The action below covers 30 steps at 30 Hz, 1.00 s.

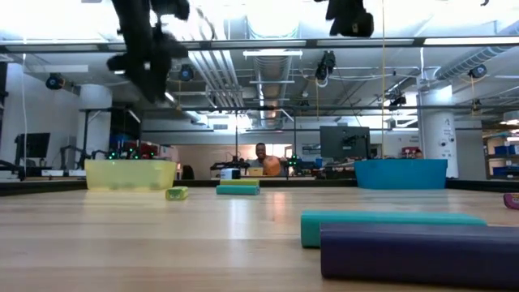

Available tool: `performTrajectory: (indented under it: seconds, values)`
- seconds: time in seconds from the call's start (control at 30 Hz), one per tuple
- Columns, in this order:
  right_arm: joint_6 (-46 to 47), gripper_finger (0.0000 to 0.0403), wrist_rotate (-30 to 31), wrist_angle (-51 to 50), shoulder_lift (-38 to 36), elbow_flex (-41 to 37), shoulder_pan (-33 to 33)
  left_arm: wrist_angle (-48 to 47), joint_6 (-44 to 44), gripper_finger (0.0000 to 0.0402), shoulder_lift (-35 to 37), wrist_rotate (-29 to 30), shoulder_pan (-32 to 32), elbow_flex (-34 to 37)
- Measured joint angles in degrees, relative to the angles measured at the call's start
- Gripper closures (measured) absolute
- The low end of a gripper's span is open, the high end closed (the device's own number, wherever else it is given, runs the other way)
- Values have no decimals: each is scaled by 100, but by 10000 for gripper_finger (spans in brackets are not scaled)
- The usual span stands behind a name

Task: Sort blocks
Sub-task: Put the green block into the blue bin

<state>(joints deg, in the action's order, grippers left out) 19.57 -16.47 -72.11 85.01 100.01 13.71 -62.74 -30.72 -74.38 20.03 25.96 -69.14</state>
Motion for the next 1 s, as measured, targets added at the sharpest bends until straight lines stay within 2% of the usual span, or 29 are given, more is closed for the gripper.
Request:
performTrajectory:
  seconds: [0.17,0.33,0.53,0.77,0.9,1.0]
  values:
    - [-129,289,1,0,64,0,-487,251,121,272,189,25,-1023,-139]
    - [-262,303,2,23,100,0,-862,494,400,272,268,33,-1552,-249]
    - [46,323,41,52,186,-89,-1582,621,649,272,360,-48,-1742,-162]
    - [767,353,785,91,224,-603,-2725,610,932,274,426,-204,-1819,-9]
    - [1265,368,963,92,224,-865,-3178,660,1090,274,426,-484,-1856,-18]
    - [1311,375,1162,148,224,-1016,-3437,704,1313,274,426,-770,-1913,-18]
